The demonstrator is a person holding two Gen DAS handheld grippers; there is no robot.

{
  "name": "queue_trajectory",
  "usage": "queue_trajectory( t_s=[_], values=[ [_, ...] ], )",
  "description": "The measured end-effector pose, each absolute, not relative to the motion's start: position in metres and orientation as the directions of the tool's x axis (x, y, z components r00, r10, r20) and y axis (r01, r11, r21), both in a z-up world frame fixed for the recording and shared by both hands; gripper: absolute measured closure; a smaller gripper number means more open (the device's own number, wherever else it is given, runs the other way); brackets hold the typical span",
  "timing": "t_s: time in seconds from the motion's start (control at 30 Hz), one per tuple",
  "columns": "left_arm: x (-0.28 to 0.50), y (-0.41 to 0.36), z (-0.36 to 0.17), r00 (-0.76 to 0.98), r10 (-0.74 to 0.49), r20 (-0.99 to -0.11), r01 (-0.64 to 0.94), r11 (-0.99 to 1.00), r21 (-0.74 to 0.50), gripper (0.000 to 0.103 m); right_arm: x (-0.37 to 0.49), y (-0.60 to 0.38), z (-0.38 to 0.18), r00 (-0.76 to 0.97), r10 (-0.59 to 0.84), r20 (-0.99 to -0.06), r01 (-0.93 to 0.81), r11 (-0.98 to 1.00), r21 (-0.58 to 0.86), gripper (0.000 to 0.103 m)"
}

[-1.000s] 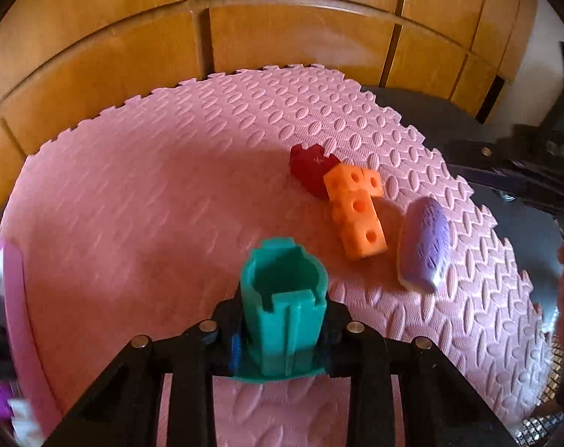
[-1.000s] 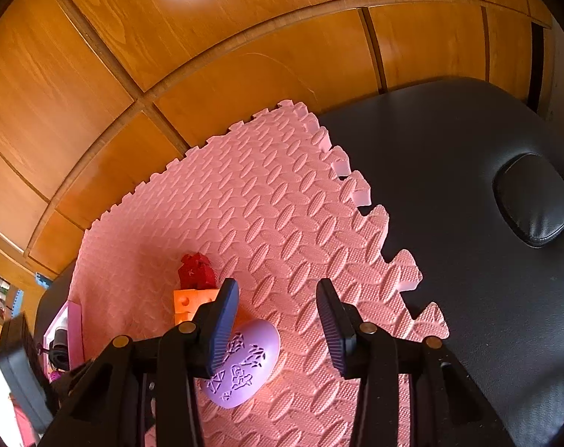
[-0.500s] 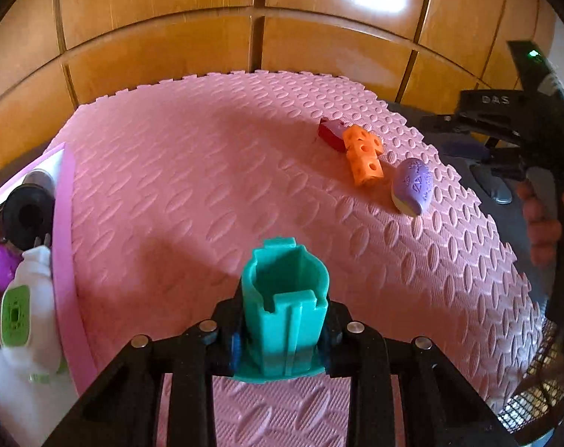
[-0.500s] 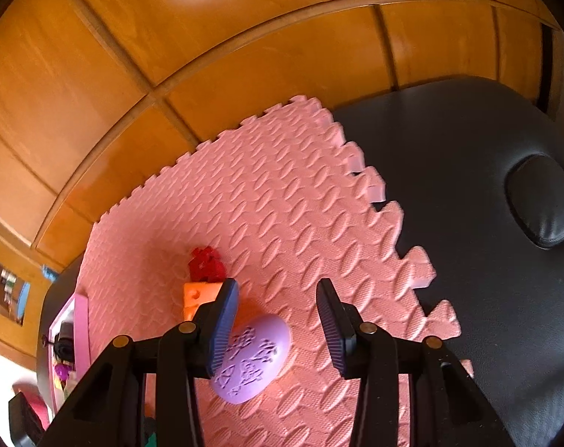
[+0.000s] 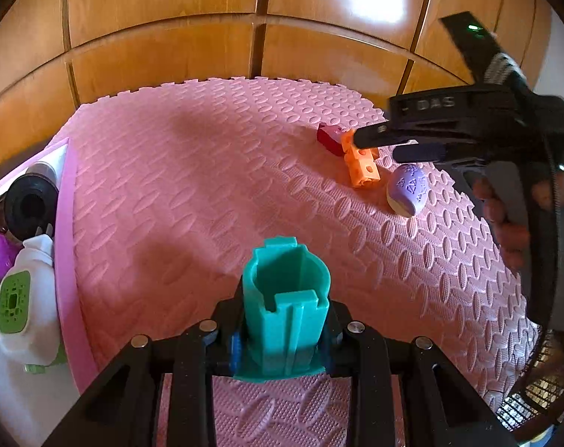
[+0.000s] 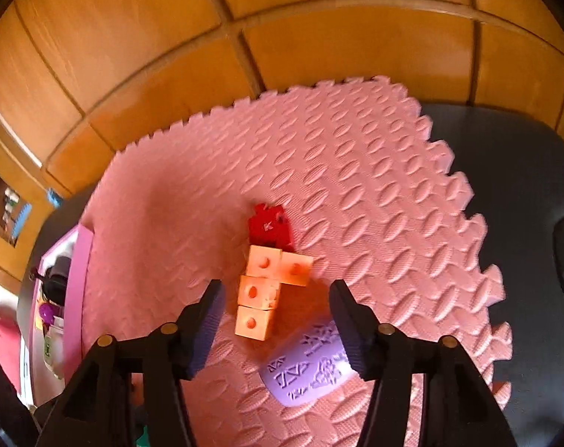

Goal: Organize rigid objects
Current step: 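Lift the teal piece with left while right grasps the orange cube stack, then carry the teal piece into the tray and open left while right holds the orange cubes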

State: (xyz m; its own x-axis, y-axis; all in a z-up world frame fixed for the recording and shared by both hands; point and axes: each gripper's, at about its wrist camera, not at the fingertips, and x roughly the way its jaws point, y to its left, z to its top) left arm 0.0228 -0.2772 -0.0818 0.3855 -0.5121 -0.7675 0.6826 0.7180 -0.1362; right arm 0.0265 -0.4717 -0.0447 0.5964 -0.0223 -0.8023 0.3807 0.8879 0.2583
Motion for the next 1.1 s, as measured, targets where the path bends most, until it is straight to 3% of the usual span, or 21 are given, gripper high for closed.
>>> queue_trajectory(
  t_s=[0.23,0.27,0.3,0.5,0.6,0.87,1.1],
  values=[
    [0.022,-0.275,-0.081,0.386,-0.521,-0.762,0.680,0.719,-0.147,0.072,0.062,-0.459,-0.063,0.508,-0.045,-0.860,0.353,0.922,0.161,0.043],
    [0.022,-0.273,-0.082,0.384,-0.521,-0.762,0.680,0.718,-0.149,0.072,0.064,-0.452,-0.062,0.501,-0.083,-0.861,0.337,0.935,0.106,0.049],
    [0.022,-0.272,-0.082,0.381,-0.522,-0.763,0.679,0.719,-0.153,0.072,0.065,-0.448,-0.062,0.495,-0.076,-0.866,0.316,0.944,0.098,0.061],
    [0.016,-0.264,-0.080,0.379,-0.511,-0.772,0.670,0.727,-0.152,0.073,0.050,-0.393,-0.062,0.476,0.064,-0.877,0.065,0.992,0.107,0.061],
    [0.013,-0.256,-0.080,0.381,-0.504,-0.775,0.659,0.736,-0.155,0.073,0.037,-0.372,-0.068,0.479,0.042,-0.877,-0.004,0.999,0.046,0.060],
    [0.005,-0.247,-0.078,0.394,-0.485,-0.780,0.655,0.744,-0.132,0.073,0.024,-0.385,-0.070,0.546,0.101,-0.832,0.035,0.989,0.143,0.060],
    [0.005,-0.247,-0.071,0.400,-0.496,-0.770,0.648,0.747,-0.145,0.073,0.015,-0.366,-0.072,0.589,0.013,-0.808,-0.027,1.000,-0.003,0.062]
  ],
)
